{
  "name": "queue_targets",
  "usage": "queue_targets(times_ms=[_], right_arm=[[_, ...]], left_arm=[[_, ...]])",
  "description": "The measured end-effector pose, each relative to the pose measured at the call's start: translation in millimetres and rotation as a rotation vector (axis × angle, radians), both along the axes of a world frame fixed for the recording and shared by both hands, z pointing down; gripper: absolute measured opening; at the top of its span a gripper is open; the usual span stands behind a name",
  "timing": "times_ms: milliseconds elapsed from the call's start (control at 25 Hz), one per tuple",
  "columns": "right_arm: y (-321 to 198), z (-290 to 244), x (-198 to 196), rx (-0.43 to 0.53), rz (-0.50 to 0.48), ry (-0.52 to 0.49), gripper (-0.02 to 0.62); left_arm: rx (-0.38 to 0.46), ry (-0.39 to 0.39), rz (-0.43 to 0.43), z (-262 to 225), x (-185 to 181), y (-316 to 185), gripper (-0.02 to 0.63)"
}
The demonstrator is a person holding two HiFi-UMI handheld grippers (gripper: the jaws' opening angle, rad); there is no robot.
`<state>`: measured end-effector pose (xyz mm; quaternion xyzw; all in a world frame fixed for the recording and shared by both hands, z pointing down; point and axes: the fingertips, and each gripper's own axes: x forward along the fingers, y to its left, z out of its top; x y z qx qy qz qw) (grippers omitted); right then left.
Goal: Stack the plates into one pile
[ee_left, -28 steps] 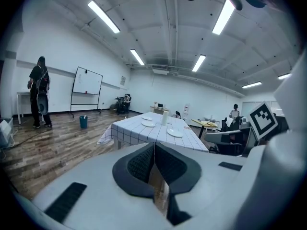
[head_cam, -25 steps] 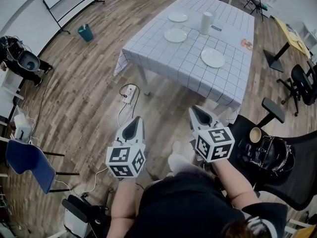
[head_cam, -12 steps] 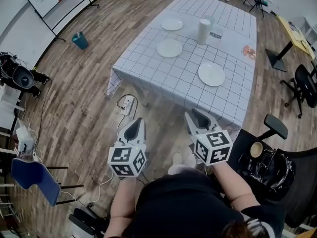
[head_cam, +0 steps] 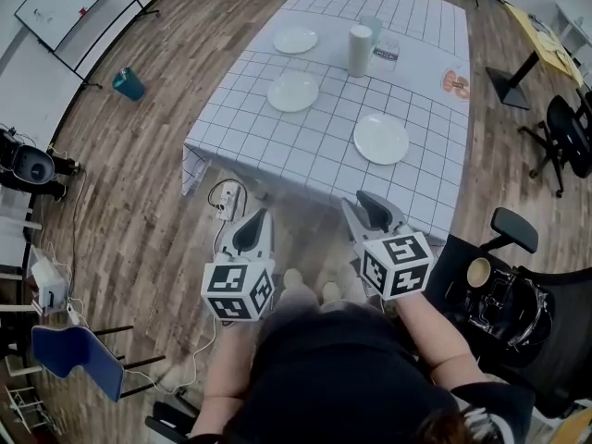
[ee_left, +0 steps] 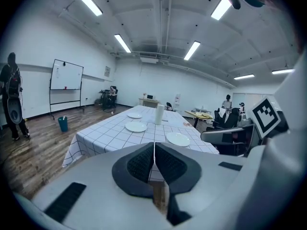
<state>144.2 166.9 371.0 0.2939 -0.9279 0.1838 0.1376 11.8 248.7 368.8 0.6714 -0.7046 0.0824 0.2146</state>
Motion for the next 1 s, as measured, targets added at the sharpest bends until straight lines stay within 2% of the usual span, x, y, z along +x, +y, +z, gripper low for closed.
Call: queue_targets(times_ms=[200,400,600,760,1000], right_arm=[[-29,7,10,-0.018,0.079,0.015,0.135],[-74,19,25,-0.038,0.255,0.036,0.138],[-113,30,28,-0.067,0.424,0.054,0.140],[-136,39,31,-0.101,0.553,0.067,0.140],[-152,51,31,-0.146,0.690,0.079,0.141]], left_arm=[[-0.010,0.009,0.066,8,-2,-36,0.029],[-0.017,0.009,0.210,17,-6,-90,0.029],[-0.029,-0.026,0.336,23,-28,-144,0.029],[-0.036,-0.023,0.435,28,-41,-182,0.029],[-0.061,-0.011,0.550,43,-54,-214,0.029]])
